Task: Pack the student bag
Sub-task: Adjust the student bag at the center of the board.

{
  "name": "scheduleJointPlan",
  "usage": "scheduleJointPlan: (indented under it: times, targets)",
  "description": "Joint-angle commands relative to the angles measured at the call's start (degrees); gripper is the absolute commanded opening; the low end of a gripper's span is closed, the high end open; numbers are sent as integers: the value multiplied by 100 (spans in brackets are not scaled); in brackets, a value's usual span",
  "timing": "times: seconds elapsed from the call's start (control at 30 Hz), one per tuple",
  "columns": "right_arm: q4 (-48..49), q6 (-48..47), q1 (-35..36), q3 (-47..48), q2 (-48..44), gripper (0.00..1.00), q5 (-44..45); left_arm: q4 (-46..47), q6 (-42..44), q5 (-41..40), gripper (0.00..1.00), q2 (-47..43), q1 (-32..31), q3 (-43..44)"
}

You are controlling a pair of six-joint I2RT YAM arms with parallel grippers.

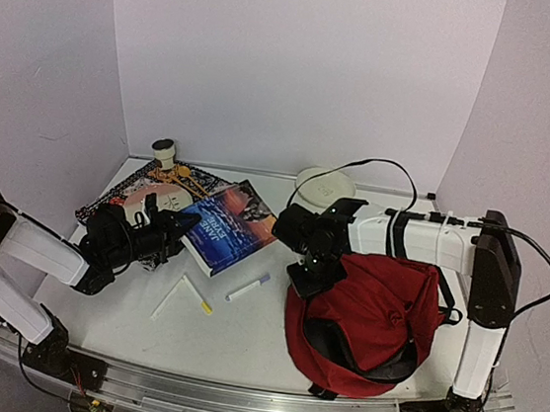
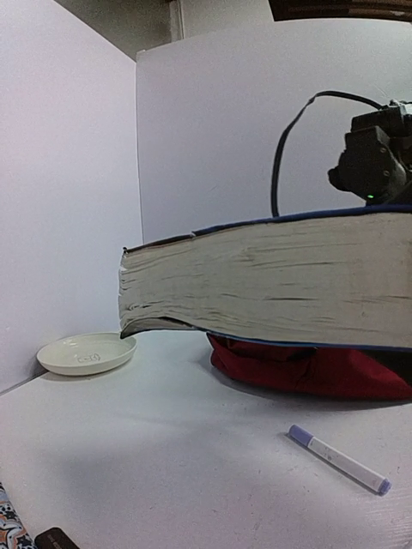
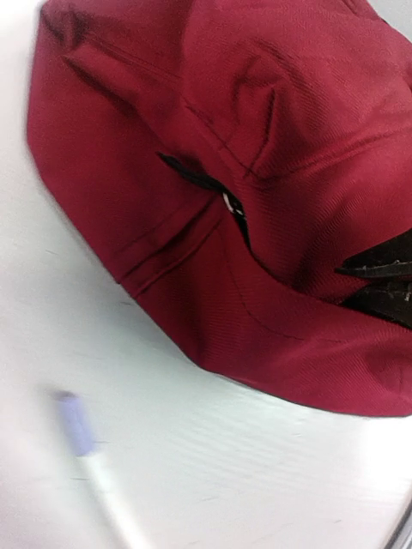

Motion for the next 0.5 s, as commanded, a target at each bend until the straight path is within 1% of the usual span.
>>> scheduleJointPlan:
  times: [0.0, 0.17, 0.23, 0.3, 0.47]
  targets:
    - [77, -627, -437, 972, 380, 0, 574, 841, 75, 112, 0, -595, 58, 86]
    - [221, -1195, -693, 2118, 942, 0, 615, 330, 252, 101, 0, -904, 83, 12]
    - [213, -1258, -699, 2328, 1031, 7, 515, 95, 333, 129, 0, -1050, 92, 8]
    - [204, -1174, -675, 2245, 897, 17, 405, -109, 427, 168, 0, -1180, 95, 0]
    - [315, -766, -392, 1448, 99, 44, 355, -691, 653, 224, 0, -1540, 136, -78]
